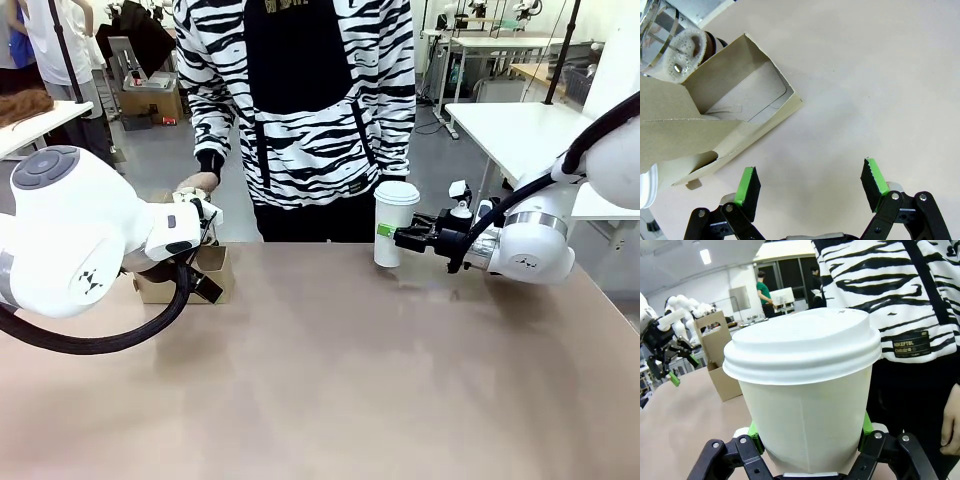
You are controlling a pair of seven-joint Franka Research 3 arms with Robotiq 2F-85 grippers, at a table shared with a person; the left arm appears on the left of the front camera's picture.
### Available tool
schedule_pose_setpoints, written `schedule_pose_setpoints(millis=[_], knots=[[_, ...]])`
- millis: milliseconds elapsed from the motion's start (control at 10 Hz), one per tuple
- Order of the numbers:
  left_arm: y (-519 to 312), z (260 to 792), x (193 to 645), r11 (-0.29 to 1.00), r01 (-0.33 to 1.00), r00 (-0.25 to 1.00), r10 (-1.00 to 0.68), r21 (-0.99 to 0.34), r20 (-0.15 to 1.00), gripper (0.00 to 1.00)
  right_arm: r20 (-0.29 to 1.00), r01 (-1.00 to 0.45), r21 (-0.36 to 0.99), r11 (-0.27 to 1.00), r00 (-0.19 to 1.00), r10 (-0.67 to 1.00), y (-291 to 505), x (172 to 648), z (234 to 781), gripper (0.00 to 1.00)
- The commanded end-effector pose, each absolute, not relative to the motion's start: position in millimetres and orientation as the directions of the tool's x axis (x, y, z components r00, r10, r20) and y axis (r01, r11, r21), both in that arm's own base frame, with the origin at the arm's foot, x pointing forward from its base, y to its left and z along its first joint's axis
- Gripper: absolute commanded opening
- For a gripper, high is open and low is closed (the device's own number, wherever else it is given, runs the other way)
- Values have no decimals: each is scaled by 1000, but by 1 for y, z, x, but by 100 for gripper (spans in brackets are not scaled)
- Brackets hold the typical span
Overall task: Pour a drink into a cup and package it in a carrier.
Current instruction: When a person places the Paper Cup Lid on the 600 ml Paper Cup , lift the 600 ml Paper Cup.
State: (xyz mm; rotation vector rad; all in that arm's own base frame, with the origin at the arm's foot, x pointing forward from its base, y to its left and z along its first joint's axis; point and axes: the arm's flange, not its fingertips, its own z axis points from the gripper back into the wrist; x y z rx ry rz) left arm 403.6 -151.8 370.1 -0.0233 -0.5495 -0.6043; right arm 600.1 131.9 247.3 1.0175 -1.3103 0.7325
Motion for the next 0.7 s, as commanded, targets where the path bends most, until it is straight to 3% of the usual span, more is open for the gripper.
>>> schedule_pose_setpoints(millis=[0, 300, 600], knots=[[-152, 371, 403, 827, 546, 684, -533, 134, 498, 100, 983, -895, 180, 408, 147, -113, 133, 600, 250, 80], [-152, 371, 403, 827, 546, 684, -533, 134, 498, 100, 982, -895, 183, 407, 150, -111, 132, 600, 247, 80], [-152, 371, 403, 827, 546, 684, -533, 134, 498, 100, 988, -899, 153, 411, 125, -94, 107, 585, 324, 80]])
